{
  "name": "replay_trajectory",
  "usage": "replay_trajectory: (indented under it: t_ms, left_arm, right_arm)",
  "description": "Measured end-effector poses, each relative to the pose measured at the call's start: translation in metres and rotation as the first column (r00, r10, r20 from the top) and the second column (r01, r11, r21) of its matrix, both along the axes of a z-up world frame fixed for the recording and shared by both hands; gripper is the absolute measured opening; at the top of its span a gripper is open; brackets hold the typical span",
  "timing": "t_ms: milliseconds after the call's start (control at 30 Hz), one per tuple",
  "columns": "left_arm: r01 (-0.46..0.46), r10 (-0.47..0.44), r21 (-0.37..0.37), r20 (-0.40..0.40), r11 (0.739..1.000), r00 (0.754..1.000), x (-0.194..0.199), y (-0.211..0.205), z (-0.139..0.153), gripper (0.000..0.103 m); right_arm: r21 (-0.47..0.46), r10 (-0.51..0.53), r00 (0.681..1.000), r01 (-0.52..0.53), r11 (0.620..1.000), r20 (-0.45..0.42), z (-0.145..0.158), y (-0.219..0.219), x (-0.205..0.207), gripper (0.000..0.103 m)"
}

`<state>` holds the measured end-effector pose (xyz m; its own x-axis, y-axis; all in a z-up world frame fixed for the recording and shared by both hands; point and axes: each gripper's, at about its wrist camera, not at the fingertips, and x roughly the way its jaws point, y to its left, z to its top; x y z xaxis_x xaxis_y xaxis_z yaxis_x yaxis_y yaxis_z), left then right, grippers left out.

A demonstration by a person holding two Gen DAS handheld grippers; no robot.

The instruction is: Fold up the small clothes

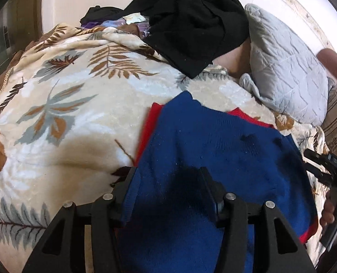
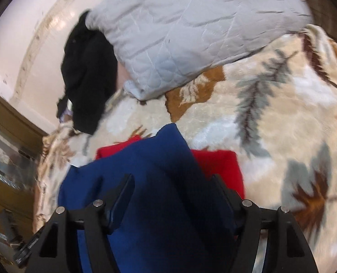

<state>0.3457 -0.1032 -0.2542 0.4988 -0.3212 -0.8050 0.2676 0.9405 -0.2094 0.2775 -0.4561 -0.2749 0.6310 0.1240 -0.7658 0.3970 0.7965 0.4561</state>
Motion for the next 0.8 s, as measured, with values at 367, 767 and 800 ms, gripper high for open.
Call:
replay_trajectory:
  t_ms: [367,767,800]
  left_arm:
    - [-0.021,0.020,0.063,0.026,0.998,0.999,0.001,-0.005,-0.004,0.053]
    - [0.040,-0.046,0.076,0.068,0.996,0.997,-0.020,-0.011,0.007,0.055]
    - [0.050,-0.056,0.088,0.067,0.995,0.996,-0.023,-0.014,0.005,0.058]
  right_arm:
    - [-0.132,-0.094,0.993,0.085,0.988,-0.065,-0.014,-0.017,0.007,0.012]
    - [-0.031,-0.118,0.982,0.123,0.992,0.145,0.048,0.006,-0.083,0.073]
    - [-0.051,-0.082,0.989,0.088,0.995,0.123,0.049,0.016,-0.088,0.070]
